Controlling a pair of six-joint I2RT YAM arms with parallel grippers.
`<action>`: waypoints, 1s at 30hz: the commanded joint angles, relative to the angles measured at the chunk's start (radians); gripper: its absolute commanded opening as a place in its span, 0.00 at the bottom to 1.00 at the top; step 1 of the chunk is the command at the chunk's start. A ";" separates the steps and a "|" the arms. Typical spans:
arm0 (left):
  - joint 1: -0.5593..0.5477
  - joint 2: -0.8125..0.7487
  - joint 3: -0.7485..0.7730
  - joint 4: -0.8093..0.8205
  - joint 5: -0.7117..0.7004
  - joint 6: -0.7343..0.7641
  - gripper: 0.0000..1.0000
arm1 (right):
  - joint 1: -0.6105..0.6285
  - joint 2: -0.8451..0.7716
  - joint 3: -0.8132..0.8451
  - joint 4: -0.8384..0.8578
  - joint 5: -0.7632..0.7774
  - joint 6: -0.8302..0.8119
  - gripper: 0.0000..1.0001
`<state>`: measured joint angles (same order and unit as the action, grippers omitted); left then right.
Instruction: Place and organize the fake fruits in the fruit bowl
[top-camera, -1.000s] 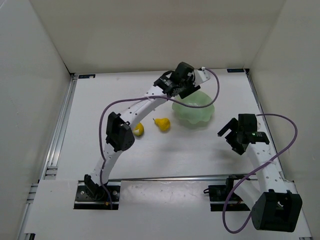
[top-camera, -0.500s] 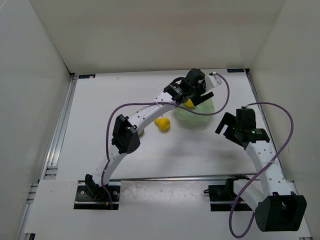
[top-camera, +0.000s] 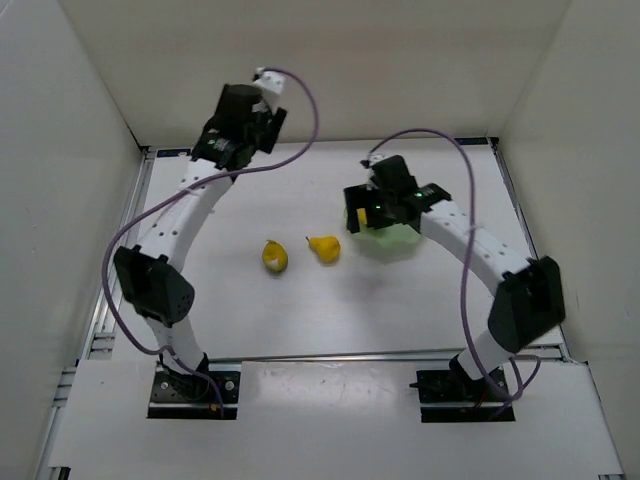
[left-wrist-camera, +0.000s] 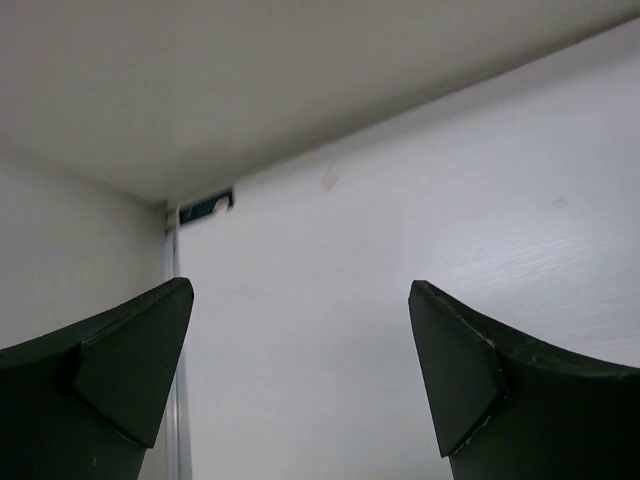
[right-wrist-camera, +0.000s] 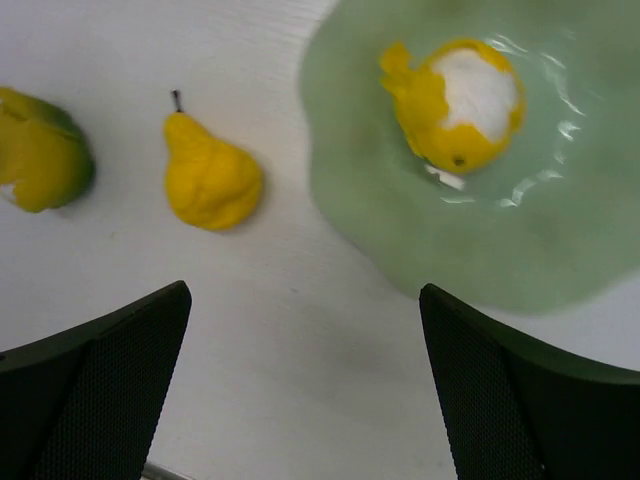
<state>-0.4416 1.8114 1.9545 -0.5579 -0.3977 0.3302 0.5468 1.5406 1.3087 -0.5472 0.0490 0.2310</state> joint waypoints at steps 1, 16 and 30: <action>0.096 -0.138 -0.227 -0.039 -0.032 -0.118 1.00 | 0.103 0.171 0.178 -0.028 -0.037 -0.078 0.99; 0.423 -0.409 -0.763 -0.085 0.123 -0.221 1.00 | 0.206 0.662 0.541 -0.255 0.075 -0.085 0.98; 0.385 -0.400 -0.755 -0.161 0.163 -0.191 1.00 | 0.127 0.368 0.405 -0.096 -0.031 0.143 0.22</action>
<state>-0.0299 1.4502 1.1736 -0.6868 -0.2684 0.1230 0.7418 2.1162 1.7493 -0.7525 0.0463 0.2497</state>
